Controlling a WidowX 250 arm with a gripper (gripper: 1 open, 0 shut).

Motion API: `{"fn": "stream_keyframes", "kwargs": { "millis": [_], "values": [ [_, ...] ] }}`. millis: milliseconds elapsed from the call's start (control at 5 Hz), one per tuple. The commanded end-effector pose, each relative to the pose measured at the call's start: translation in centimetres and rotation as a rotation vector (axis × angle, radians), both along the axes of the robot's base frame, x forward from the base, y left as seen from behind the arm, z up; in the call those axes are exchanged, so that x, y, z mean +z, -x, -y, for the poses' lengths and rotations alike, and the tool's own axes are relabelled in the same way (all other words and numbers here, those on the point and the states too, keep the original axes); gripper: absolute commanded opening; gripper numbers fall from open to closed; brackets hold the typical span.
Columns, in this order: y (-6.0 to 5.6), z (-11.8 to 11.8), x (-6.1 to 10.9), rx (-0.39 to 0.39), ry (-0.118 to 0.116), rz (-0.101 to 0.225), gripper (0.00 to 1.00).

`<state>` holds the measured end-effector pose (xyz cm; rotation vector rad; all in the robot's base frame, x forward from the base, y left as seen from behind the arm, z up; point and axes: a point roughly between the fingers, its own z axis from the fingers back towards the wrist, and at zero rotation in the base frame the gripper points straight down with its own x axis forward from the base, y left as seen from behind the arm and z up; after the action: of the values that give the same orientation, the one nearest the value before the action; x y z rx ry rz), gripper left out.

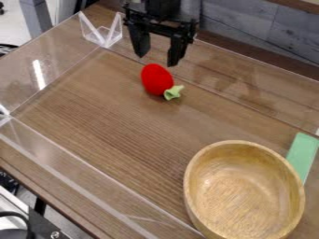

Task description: Move the red fruit to the right

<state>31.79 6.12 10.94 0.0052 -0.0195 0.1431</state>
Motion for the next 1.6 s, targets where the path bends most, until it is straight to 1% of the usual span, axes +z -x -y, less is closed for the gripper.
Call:
{"fn": "stream_keyframes", "kwargs": {
  "millis": [0,200,400,600,800,1000,1400],
  "values": [
    [-0.4,-1.5,0.3,0.011,-0.015,0.059,1.0],
    [0.0,-2.3,-1.1,0.002,-0.016,0.06,1.0],
    [-0.1,-1.9,-2.7,0.077,-0.016,0.078,1.0],
    [-0.8,-1.5,-3.9,0.147,-0.017,0.106,1.0],
    [-2.0,-1.8,-5.7,0.139,-0.018,0.125,1.0],
    [-3.3,-2.7,-6.9,0.134,-0.016,0.147,1.0],
    [-3.9,-4.4,-5.2,0.193,-0.007,0.177,1.0]
  ]
}}
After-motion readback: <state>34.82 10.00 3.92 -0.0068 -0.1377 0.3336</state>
